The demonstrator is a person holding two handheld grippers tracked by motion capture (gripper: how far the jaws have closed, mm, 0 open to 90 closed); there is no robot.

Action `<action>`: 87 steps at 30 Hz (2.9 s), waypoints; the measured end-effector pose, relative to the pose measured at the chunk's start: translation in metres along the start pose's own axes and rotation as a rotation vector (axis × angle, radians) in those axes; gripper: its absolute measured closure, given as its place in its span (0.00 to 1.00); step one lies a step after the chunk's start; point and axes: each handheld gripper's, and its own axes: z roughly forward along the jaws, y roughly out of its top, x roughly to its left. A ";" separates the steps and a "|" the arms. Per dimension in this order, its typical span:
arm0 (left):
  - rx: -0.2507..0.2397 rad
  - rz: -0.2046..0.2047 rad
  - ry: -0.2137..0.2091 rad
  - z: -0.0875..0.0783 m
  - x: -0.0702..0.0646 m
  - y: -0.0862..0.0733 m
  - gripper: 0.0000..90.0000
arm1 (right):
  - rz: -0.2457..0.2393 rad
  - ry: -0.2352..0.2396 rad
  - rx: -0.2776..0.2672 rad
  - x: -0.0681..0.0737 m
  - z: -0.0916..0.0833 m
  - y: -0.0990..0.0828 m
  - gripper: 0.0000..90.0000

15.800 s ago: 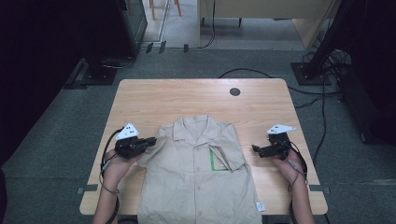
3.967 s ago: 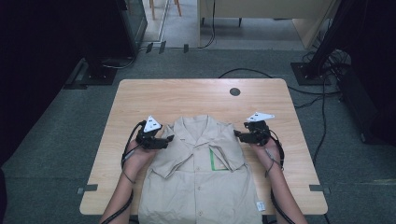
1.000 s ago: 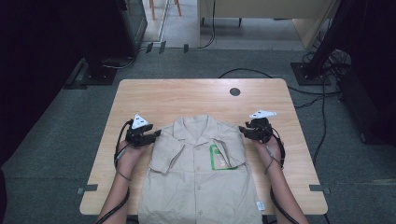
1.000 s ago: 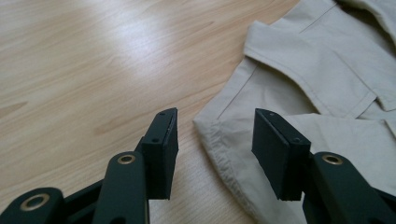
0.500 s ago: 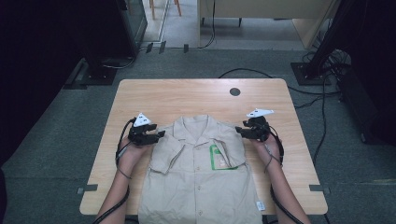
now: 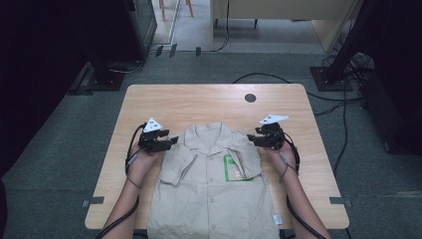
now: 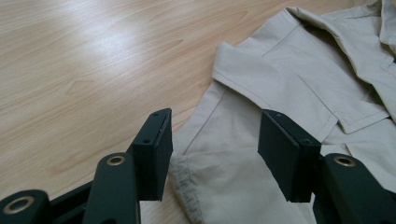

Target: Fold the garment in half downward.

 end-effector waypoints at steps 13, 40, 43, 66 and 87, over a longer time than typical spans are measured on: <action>0.013 0.067 -0.045 0.010 -0.003 0.013 0.50 | -0.041 0.009 -0.004 0.002 0.004 0.011 0.55; 0.161 0.156 -0.036 0.036 0.008 0.019 0.56 | -0.137 0.038 0.050 0.007 0.035 0.025 0.55; 0.167 0.154 -0.042 0.038 0.008 0.018 0.57 | -0.149 0.037 0.061 0.008 0.038 0.026 0.55; 0.215 0.116 -0.107 0.040 -0.005 0.023 0.99 | -0.203 0.116 0.179 0.024 0.052 0.036 0.99; 0.033 0.108 -0.066 0.027 -0.003 0.035 1.00 | -0.147 0.038 -0.019 0.019 0.021 0.039 0.99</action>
